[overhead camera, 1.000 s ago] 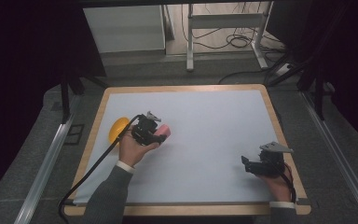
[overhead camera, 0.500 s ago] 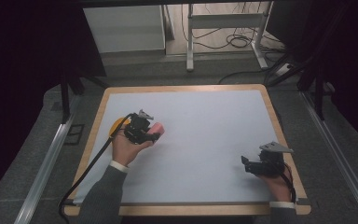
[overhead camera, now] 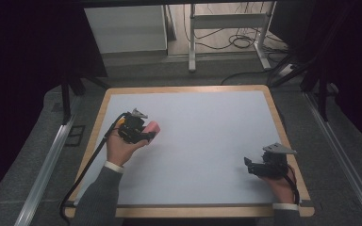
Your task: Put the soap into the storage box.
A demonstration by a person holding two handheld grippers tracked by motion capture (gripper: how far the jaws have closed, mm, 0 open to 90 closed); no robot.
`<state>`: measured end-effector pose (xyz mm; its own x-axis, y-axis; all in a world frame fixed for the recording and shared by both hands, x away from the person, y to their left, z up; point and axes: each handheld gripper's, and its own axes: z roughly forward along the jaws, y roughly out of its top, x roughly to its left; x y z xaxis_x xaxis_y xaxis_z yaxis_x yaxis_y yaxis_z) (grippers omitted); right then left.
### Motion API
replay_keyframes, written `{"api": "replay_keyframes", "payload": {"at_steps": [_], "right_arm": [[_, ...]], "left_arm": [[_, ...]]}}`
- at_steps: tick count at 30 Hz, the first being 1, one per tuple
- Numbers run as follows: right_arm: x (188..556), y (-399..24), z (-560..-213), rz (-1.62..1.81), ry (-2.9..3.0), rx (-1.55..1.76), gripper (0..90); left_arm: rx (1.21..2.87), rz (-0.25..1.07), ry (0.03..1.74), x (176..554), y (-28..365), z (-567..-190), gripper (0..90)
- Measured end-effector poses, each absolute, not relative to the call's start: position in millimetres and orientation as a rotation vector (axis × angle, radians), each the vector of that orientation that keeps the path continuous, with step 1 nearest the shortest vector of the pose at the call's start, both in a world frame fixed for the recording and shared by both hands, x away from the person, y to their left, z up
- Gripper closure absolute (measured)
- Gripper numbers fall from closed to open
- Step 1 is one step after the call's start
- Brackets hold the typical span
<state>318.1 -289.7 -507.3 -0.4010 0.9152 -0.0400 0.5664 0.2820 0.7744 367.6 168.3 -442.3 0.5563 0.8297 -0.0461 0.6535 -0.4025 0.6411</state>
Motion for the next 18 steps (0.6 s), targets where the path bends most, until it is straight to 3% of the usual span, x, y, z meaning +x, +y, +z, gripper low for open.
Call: {"api": "replay_keyframes", "payload": {"at_steps": [18], "right_arm": [[318.2,-290.0,-507.5,0.948,2.072,1.324,8.7]], "left_arm": [[2.137,0.385,1.251,368.5,194.1,-443.8,60.5]]}}
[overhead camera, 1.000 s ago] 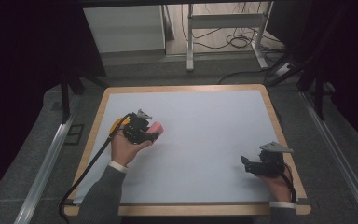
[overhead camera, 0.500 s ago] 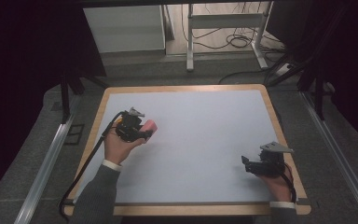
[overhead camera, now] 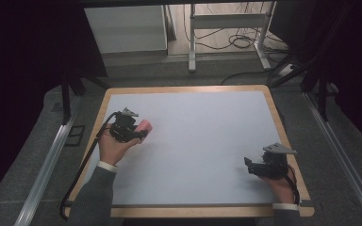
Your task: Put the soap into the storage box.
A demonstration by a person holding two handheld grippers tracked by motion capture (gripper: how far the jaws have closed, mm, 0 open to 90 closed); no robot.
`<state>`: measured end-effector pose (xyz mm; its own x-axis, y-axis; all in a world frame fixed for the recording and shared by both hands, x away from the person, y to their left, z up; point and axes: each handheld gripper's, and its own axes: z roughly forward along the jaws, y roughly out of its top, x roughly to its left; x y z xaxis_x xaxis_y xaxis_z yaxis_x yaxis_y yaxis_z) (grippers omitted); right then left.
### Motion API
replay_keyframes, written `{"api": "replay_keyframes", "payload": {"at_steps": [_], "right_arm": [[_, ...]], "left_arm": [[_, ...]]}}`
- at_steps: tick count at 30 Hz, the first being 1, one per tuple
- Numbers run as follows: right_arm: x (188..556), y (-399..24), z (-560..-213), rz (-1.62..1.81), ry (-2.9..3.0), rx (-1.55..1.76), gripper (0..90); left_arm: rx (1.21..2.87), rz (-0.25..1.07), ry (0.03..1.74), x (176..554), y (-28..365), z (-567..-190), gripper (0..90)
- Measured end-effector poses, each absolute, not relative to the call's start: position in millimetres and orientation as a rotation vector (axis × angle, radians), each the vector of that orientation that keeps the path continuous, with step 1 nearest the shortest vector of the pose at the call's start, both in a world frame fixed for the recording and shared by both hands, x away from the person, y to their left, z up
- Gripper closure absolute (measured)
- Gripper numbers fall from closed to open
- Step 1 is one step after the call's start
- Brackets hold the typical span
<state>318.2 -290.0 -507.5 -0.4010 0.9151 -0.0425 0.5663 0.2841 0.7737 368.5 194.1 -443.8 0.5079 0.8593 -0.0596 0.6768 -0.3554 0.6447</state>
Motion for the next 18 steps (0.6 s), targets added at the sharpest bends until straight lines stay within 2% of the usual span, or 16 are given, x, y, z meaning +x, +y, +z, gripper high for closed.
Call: {"api": "replay_keyframes", "payload": {"at_steps": [18], "right_arm": [[318.0,-290.0,-507.3,0.948,2.07,1.324,8.7]], "left_arm": [[2.103,0.398,1.307,368.7,215.8,-445.5,60.5]]}}
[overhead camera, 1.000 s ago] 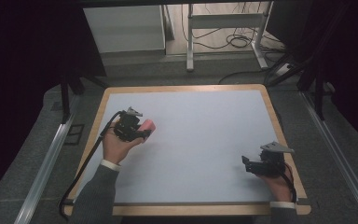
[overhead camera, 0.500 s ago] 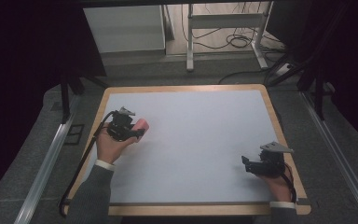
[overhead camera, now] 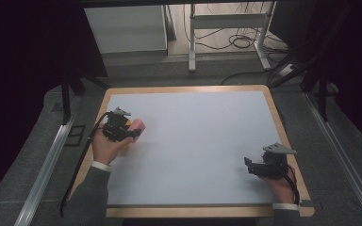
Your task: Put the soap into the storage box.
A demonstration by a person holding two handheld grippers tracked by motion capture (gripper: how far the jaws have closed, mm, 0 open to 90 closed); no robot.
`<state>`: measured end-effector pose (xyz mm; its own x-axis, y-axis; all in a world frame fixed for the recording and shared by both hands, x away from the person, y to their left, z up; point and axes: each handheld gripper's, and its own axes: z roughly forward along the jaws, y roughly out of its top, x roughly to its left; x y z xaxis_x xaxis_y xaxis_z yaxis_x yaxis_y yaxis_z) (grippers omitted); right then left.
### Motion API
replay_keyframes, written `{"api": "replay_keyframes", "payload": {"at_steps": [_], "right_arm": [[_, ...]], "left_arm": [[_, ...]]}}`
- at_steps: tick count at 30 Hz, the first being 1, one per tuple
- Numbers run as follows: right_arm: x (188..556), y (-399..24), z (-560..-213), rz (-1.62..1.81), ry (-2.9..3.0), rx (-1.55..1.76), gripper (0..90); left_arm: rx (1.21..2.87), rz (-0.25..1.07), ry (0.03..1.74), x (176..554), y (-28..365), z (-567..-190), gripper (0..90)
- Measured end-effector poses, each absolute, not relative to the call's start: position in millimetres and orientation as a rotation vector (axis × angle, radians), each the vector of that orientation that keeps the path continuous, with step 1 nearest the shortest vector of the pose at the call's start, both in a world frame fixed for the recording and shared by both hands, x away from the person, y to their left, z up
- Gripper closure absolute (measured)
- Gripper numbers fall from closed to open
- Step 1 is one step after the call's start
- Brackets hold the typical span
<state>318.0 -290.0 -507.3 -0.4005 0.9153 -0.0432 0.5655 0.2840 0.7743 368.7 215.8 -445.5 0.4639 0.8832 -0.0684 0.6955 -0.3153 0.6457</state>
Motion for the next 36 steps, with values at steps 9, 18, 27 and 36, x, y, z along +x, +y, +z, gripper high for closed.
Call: {"api": "replay_keyframes", "payload": {"at_steps": [9,18,27,36], "right_arm": [[317.8,-290.0,-507.0,0.946,2.063,1.326,8.7],[318.0,-289.1,-507.5,0.946,2.071,1.32,8.7],[318.1,-289.6,-507.5,0.946,2.069,1.327,8.7],[318.2,-289.6,-507.8,0.944,2.071,1.327,8.7]], "left_arm": [[2.089,0.395,1.343,368.9,226.5,-449.4,60.6],[2.069,0.405,1.375,368.6,239.5,-449.8,60.5],[2.046,0.406,1.408,370.7,250.5,-450.8,60.5],[2.025,0.414,1.44,374.6,260.9,-450.2,60.5]]}}
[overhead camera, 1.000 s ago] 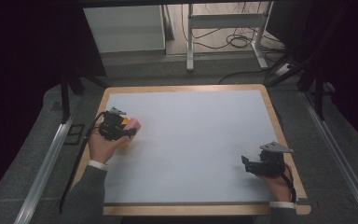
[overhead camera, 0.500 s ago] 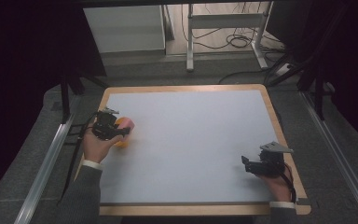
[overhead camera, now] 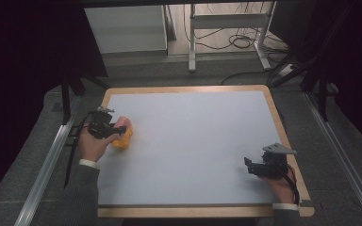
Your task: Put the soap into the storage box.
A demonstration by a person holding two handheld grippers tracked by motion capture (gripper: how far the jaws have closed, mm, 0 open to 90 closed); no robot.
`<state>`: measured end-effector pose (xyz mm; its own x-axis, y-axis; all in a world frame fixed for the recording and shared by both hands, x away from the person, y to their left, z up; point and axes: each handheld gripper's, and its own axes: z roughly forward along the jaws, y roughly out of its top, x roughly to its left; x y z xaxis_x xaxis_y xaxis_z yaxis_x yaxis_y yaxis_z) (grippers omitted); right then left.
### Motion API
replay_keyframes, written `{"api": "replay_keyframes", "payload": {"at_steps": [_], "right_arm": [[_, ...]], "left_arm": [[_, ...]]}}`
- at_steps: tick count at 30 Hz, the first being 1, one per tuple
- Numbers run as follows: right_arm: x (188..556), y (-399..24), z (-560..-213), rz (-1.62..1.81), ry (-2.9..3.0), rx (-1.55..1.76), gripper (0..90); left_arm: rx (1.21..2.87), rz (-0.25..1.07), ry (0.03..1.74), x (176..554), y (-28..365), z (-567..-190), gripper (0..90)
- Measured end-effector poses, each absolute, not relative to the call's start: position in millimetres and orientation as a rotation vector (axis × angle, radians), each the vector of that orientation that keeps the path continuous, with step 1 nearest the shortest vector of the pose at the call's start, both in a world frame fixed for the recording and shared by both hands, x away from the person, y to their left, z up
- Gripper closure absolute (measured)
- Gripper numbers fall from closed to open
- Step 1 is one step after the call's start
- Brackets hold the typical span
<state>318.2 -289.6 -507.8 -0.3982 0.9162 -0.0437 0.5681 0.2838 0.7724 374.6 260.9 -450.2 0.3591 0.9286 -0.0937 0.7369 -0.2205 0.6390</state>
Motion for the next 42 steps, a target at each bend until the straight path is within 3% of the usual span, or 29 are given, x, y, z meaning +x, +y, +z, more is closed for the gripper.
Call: {"api": "replay_keyframes", "payload": {"at_steps": [28,31,32,34,42], "right_arm": [[318.0,-288.8,-506.9,0.94,2.07,1.318,8.7],[318.0,-288.9,-507.1,0.94,2.071,1.318,8.7],[318.0,-288.8,-507.0,0.94,2.071,1.318,8.7],[318.0,-288.3,-507.3,0.939,2.073,1.315,8.7],[318.3,-286.7,-507.9,0.934,2.078,1.316,8.7]], "left_arm": [[2.067,0.374,1.52,390.6,265.1,-483.1,60.4],[2.021,0.407,1.506,387.8,264.8,-479.6,43.4],[2.008,0.431,1.502,386.4,265.8,-476.5,43.4],[1.99,0.452,1.486,383.9,268.5,-470.1,29.9],[1.93,0.466,1.411,364.6,274.5,-454.0,24.8]]}}
